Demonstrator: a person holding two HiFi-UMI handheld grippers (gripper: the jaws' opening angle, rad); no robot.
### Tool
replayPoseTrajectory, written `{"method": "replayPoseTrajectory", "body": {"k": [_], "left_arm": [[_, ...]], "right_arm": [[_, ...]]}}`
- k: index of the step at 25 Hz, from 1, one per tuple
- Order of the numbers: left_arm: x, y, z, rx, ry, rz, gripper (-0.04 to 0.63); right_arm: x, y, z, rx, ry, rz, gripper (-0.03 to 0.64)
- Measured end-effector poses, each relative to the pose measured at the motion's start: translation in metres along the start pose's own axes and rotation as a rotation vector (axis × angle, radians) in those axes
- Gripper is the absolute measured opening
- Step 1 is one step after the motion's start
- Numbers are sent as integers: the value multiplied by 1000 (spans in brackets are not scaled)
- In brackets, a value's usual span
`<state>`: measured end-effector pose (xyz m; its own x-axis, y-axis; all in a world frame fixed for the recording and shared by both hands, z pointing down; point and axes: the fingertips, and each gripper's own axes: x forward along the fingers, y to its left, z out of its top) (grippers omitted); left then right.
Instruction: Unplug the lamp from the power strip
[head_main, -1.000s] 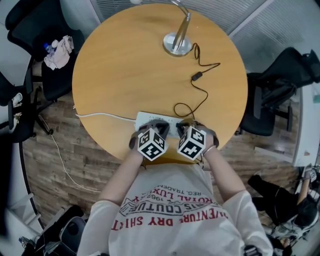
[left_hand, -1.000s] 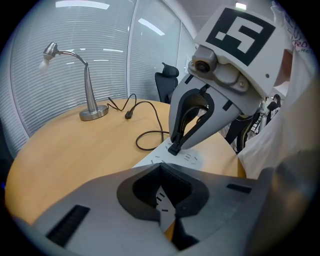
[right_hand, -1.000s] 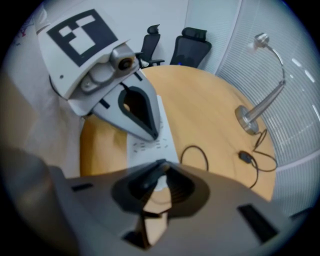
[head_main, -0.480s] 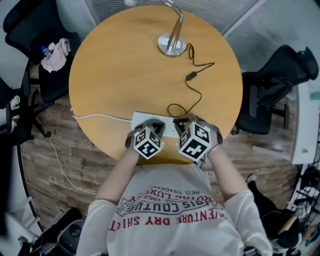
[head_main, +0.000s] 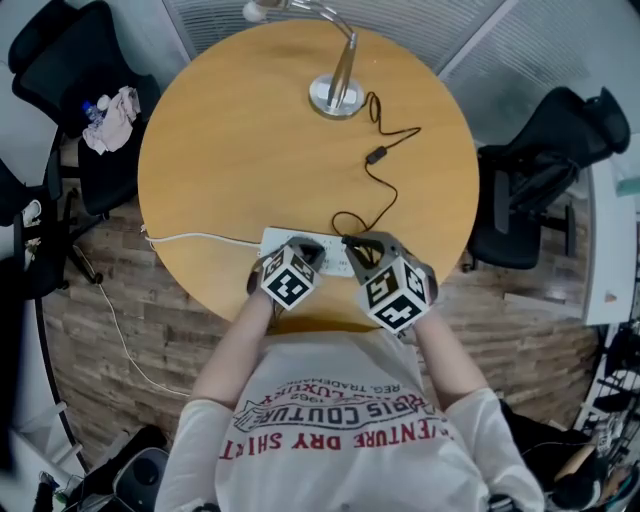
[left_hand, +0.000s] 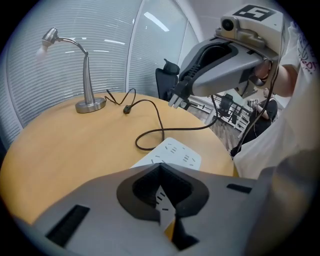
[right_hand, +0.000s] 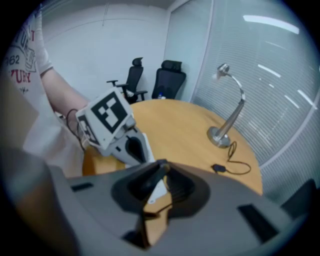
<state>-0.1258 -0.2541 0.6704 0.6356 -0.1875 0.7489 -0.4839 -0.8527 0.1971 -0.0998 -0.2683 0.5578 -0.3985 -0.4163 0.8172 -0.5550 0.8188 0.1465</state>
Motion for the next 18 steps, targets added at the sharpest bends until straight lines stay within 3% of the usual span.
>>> {"method": "replayPoseTrajectory", "body": {"k": [6, 13, 18], "left_arm": [[-27, 8, 22, -69, -126, 14, 28], [-120, 25, 103, -59, -471, 135, 28], [-179, 33, 135, -29, -644, 232, 28]], "right_arm": [[-19, -13, 19, 122, -161, -89, 72], [-48, -30, 47, 242, -361, -181, 72], [-69, -41, 67, 303, -522, -240, 72]]}}
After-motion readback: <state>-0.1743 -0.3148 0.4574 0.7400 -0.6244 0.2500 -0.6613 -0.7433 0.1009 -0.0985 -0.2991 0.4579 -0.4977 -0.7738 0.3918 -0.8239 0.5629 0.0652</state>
